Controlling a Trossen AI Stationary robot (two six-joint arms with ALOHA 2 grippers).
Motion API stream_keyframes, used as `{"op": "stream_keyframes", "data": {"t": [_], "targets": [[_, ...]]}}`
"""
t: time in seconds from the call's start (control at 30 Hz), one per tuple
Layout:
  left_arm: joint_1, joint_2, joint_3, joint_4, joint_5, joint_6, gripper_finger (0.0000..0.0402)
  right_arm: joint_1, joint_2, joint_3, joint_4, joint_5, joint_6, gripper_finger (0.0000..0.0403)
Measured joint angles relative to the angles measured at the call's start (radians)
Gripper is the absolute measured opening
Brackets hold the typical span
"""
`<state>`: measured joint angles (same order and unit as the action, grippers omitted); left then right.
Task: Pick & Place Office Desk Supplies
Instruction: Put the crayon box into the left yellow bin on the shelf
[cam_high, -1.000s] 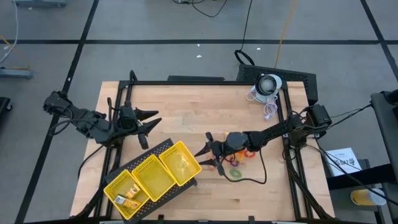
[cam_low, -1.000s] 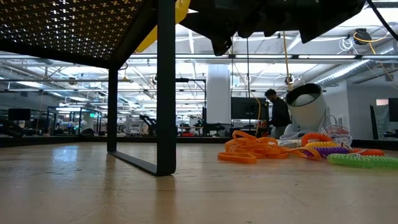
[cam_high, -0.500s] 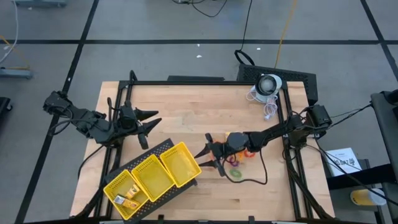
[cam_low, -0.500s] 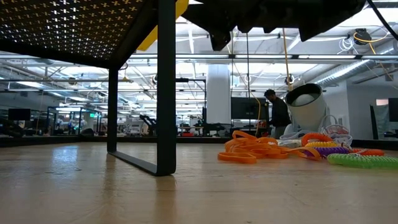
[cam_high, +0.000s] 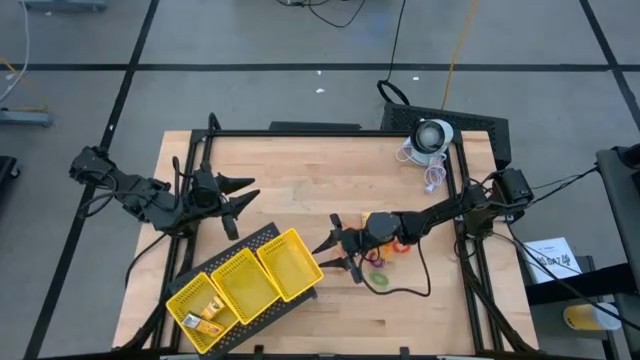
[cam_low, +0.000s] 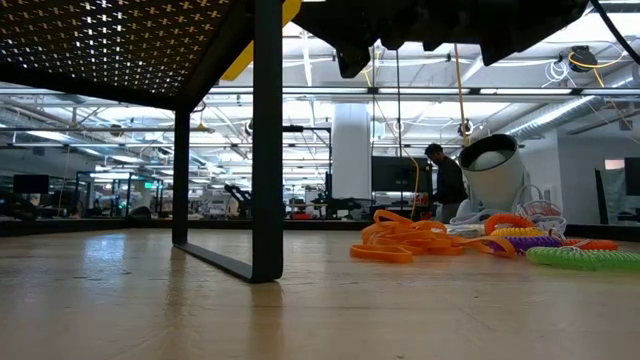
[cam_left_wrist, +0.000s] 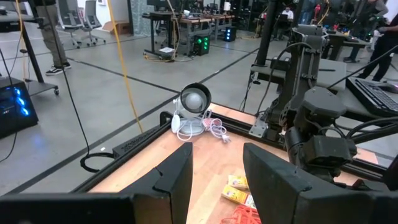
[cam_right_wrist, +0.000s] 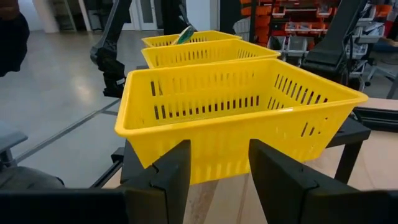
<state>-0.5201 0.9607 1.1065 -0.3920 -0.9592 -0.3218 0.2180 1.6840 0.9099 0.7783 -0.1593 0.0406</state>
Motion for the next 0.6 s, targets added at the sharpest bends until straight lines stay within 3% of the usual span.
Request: {"op": "stream_keyframes", "data": {"t": [0.6], "targets": [[0.000, 0.000, 0.000, 0.000, 0.000, 0.000, 0.0150, 0.000, 0.000, 0.000, 0.017, -0.002, -0.019, 0.0151]]}}
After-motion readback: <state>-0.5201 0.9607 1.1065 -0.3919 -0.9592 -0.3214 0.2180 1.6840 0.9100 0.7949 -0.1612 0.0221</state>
